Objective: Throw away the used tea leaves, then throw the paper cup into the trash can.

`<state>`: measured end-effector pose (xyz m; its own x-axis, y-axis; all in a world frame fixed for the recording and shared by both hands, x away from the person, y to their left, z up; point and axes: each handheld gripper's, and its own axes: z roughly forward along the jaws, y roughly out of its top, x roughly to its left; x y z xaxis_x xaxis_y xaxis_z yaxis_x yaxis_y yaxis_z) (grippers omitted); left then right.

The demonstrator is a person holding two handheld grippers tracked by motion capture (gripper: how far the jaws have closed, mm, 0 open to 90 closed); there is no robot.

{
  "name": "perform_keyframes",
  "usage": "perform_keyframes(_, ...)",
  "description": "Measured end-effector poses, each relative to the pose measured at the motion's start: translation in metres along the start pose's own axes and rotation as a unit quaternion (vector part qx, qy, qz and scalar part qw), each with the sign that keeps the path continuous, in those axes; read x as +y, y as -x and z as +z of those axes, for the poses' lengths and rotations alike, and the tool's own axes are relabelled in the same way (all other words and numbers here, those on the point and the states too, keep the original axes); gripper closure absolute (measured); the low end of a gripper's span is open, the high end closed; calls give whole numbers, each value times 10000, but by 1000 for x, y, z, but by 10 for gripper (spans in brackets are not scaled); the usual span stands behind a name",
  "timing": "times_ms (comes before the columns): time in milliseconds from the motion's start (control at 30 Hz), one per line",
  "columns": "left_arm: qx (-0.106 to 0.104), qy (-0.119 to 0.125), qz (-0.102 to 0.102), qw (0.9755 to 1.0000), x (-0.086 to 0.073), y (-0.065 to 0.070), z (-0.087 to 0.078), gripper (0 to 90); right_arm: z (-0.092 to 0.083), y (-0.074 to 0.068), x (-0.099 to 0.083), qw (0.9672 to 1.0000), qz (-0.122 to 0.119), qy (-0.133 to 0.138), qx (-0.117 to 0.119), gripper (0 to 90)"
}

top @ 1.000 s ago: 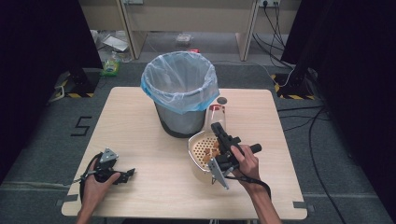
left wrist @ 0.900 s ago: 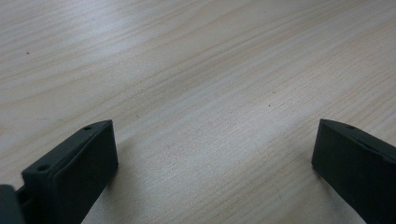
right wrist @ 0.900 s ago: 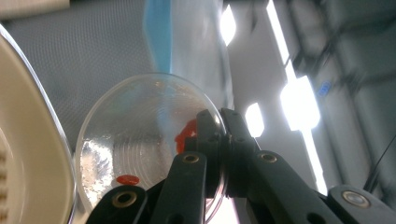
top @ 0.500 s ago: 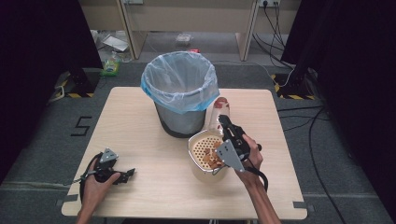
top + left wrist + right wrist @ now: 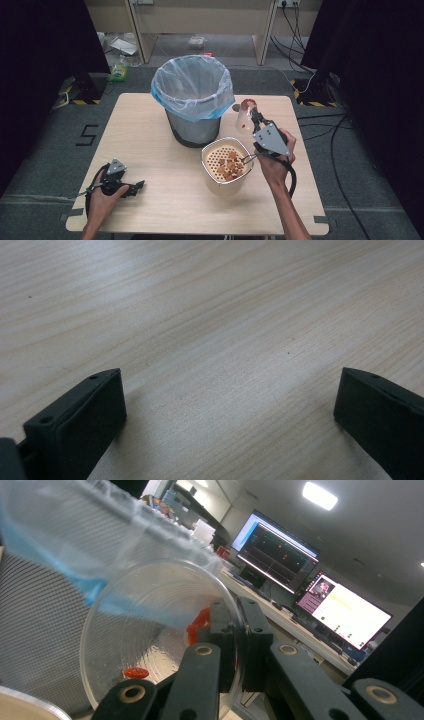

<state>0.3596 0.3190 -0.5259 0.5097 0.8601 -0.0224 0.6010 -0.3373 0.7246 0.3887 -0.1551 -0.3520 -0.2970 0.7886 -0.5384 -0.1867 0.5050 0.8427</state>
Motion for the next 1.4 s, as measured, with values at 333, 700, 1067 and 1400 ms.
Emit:
perform_keyframes(333, 0, 1, -2, 10000, 0, 0, 0, 0, 27, 37, 27, 9978, 662, -92, 41, 869)
perform_keyframes(700, 8, 22, -20, 10000, 0, 0, 1, 0, 56, 63, 57, 9955, 934, -169, 27, 868)
perform_keyframes(1067, 10, 22, -20, 10000, 0, 0, 1, 0, 81, 61, 87, 9949, 984, -93, 221, 867)
perform_keyframes(1400, 9, 20, -20, 10000, 0, 0, 1, 0, 109, 35, 115, 9946, 829, -39, 621, 863)
